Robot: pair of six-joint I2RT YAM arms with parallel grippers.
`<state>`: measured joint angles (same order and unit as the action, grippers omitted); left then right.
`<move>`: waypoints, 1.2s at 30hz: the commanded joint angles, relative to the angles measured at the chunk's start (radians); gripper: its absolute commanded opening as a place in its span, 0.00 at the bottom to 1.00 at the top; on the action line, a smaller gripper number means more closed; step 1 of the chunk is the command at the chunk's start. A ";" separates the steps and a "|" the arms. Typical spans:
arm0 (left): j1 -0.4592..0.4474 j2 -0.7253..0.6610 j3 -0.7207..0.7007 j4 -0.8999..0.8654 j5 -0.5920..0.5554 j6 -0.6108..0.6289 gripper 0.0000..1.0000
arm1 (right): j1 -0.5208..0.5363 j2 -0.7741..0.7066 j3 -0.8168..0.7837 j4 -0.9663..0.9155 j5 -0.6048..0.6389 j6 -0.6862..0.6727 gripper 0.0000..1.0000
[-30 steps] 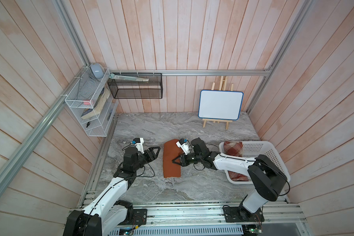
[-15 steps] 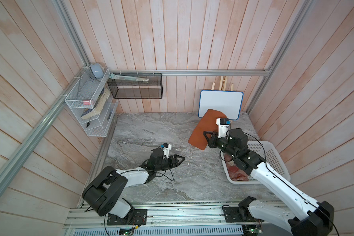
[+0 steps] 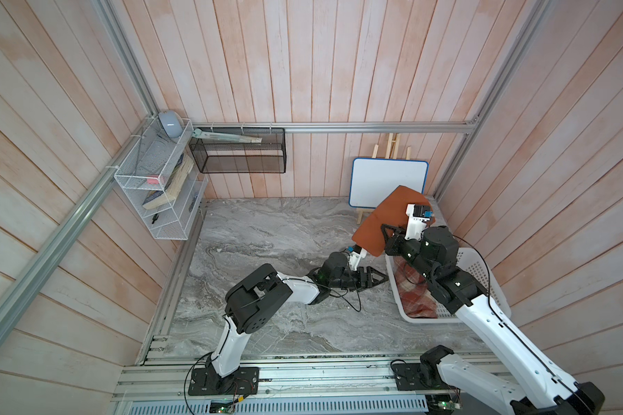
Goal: Roll up the skirts
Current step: Move the basket to the center of the board.
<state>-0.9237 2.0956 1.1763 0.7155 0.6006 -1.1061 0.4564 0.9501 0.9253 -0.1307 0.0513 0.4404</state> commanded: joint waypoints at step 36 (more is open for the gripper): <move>0.133 -0.487 -0.207 -0.717 -0.279 0.253 0.00 | -0.025 -0.013 -0.050 0.059 -0.136 -0.017 0.00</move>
<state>-0.8406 1.7023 1.0370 0.0345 0.3389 -0.9405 0.4358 0.9257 0.8932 -0.1307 -0.0353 0.4355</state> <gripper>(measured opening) 0.129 0.156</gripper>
